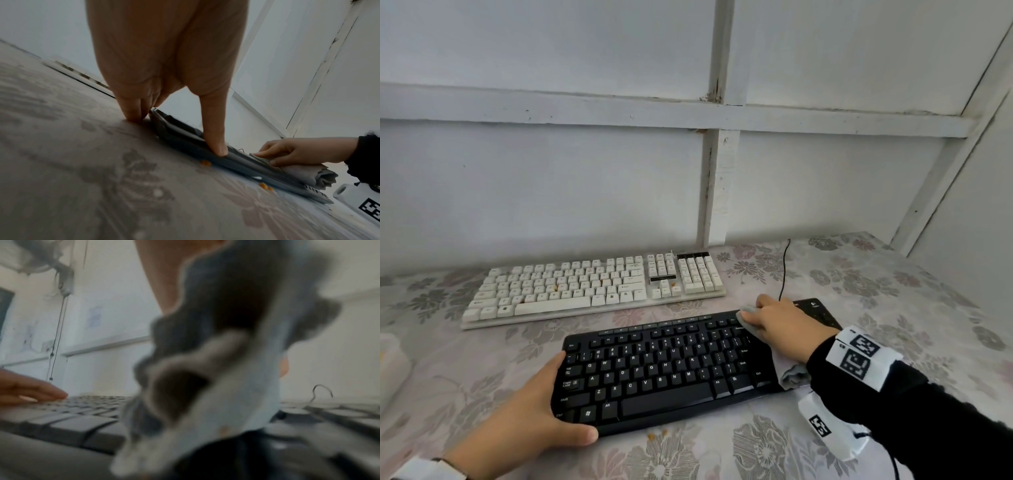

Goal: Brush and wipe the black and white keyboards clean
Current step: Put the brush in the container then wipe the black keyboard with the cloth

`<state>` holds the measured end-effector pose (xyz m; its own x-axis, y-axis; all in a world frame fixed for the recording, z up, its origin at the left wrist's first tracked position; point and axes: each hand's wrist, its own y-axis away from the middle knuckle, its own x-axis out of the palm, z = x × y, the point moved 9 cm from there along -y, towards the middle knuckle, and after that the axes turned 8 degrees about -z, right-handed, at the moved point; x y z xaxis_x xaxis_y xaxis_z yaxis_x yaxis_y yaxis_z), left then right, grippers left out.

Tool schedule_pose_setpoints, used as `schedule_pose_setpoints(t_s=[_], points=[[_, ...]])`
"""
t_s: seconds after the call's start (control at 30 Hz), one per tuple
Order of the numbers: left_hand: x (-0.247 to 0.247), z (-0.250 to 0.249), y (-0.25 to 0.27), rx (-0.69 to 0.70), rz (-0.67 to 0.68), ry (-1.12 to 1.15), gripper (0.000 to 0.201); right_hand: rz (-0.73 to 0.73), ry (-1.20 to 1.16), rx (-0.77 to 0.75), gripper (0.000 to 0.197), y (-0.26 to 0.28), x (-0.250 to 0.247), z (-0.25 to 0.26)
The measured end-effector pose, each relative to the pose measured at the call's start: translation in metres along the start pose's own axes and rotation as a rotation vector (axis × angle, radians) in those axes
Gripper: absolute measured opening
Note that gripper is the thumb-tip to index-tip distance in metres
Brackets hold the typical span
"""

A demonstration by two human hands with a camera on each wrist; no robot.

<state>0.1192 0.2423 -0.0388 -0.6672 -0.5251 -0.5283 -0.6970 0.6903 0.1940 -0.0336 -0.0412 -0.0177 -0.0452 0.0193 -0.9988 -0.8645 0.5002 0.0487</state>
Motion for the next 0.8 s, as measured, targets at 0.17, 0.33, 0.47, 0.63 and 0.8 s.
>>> schedule_pose_setpoints(t_s=[0.17,0.33,0.47,0.63,0.8], points=[[0.000,0.001,-0.001,0.007,-0.001,0.008,0.091,-0.010,-0.046,-0.017,0.073,0.003,0.000,-0.012],[0.000,0.007,-0.003,0.008,0.006,-0.001,0.097,-0.044,0.033,-0.057,0.048,0.004,-0.001,-0.012],[0.001,0.008,-0.004,0.026,0.020,-0.014,0.096,-0.102,0.039,0.034,0.026,0.006,-0.002,-0.033],[0.002,0.010,-0.005,0.041,0.031,0.000,0.090,-0.104,-0.085,0.360,0.021,0.020,-0.006,-0.095],[0.002,0.014,-0.006,0.045,0.060,-0.004,0.099,-0.049,-0.068,0.449,0.041,0.032,-0.022,-0.114]])
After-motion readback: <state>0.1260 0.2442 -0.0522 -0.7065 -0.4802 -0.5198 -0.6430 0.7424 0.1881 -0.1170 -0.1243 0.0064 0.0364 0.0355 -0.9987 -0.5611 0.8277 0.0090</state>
